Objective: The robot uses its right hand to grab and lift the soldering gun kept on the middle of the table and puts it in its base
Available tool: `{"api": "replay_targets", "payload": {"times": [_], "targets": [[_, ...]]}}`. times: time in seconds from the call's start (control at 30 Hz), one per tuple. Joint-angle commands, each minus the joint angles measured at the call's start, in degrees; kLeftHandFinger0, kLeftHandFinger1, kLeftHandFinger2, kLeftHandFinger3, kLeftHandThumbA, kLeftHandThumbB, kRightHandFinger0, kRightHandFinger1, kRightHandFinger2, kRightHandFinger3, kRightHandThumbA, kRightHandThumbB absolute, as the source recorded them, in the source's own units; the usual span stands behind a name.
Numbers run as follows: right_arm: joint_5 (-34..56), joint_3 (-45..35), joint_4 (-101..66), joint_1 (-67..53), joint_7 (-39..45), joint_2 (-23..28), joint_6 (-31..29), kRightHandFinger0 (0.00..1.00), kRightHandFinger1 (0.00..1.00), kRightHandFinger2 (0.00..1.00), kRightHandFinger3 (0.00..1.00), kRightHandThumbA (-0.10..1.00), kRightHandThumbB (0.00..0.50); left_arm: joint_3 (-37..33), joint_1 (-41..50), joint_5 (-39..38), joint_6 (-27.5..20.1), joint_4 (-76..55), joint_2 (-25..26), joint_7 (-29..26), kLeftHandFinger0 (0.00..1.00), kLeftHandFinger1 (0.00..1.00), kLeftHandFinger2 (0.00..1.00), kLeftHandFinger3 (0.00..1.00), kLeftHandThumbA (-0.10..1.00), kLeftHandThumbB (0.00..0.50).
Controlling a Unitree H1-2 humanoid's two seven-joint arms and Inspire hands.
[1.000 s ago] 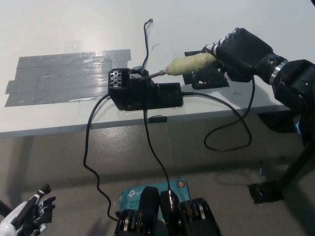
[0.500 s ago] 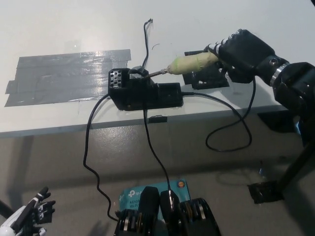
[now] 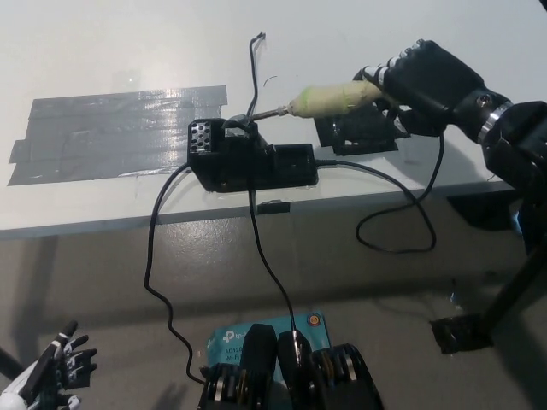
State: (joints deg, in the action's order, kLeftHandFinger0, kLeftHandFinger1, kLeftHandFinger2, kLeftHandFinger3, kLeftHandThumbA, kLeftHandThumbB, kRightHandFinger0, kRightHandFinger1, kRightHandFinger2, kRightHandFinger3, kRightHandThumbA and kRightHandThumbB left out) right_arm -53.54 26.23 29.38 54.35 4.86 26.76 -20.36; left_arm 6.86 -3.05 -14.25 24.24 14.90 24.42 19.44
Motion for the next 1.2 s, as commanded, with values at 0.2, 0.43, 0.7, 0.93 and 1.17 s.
{"api": "replay_targets", "payload": {"times": [0.2,0.43,0.7,0.93,1.17], "targets": [[2.28,-2.92,-1.48,3.4,4.74,-0.86,7.03,0.0,0.03,0.15,0.26,-0.1,0.01,-0.29,-0.8,-0.29,-1.1,-0.92,0.93,1.59,0.93,0.97,1.0,1.0,0.93,0.241],[-0.43,-2.16,-2.59,3.2,5.71,-1.17,11.02,0.0,0.0,0.03,0.18,-0.1,0.033,-0.4,-0.83,-0.51,-1.38,-0.98,1.02,1.92,0.93,0.98,1.0,1.0,0.94,0.242],[-1.74,-0.45,0.38,3.78,4.34,-2.16,11.71,0.0,0.29,0.64,0.08,-0.1,0.048,-0.4,-0.9,-0.91,-1.12,-1.39,0.87,2.03,0.94,0.99,1.0,1.0,0.92,0.232],[-0.79,0.97,4.32,4.93,1.93,-3.18,8.84,0.0,0.24,0.59,0.12,-0.1,0.0,-0.74,-0.93,-0.56,-1.54,-1.35,1.02,1.95,0.92,0.97,1.0,1.0,0.93,0.248],[-0.28,0.23,3.57,5.09,-0.11,-3.63,8.53,0.0,0.18,0.54,0.16,-0.1,0.015,-0.71,-0.58,-0.55,-1.24,-1.97,1.28,1.86,0.95,0.99,1.0,1.0,0.95,0.231]]}}
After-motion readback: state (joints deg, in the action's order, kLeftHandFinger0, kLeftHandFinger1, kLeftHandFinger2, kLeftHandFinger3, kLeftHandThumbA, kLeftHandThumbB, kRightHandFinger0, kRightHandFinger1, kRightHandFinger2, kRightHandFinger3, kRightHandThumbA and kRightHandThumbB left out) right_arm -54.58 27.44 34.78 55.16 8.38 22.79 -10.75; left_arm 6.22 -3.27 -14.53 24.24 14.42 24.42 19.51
